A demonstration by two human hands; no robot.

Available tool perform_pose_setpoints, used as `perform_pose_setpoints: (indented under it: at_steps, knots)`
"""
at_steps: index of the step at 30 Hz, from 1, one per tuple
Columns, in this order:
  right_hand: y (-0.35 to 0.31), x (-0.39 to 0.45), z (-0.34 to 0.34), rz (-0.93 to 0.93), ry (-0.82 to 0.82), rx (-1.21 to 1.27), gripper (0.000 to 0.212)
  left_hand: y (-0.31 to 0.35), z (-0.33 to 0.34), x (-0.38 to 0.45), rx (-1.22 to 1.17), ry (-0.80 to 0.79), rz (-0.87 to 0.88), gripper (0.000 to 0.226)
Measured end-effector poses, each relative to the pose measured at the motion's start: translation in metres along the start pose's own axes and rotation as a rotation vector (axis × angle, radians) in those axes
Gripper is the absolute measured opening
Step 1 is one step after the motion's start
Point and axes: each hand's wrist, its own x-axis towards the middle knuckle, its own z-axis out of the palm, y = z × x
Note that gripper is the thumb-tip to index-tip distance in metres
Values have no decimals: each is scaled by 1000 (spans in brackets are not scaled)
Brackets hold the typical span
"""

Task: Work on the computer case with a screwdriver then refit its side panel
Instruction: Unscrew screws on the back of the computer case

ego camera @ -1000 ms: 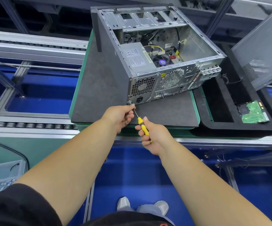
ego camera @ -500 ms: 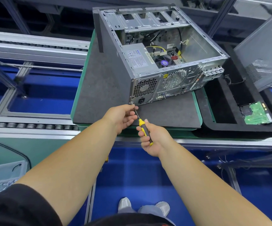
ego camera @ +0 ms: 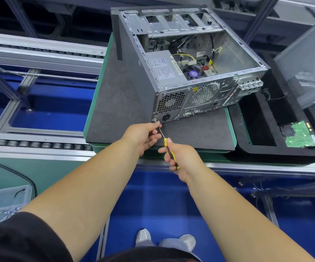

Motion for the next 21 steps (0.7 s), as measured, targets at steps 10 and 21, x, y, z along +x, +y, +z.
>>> perform_pose_setpoints:
  at_steps: [10, 21]
  knots:
    - [-3, 5, -8, -72, 146, -93, 30, -1, 2, 0, 4, 19, 10, 15]
    - [-3, 4, -10, 74, -33, 174, 40, -1, -2, 0, 12, -10, 13, 13]
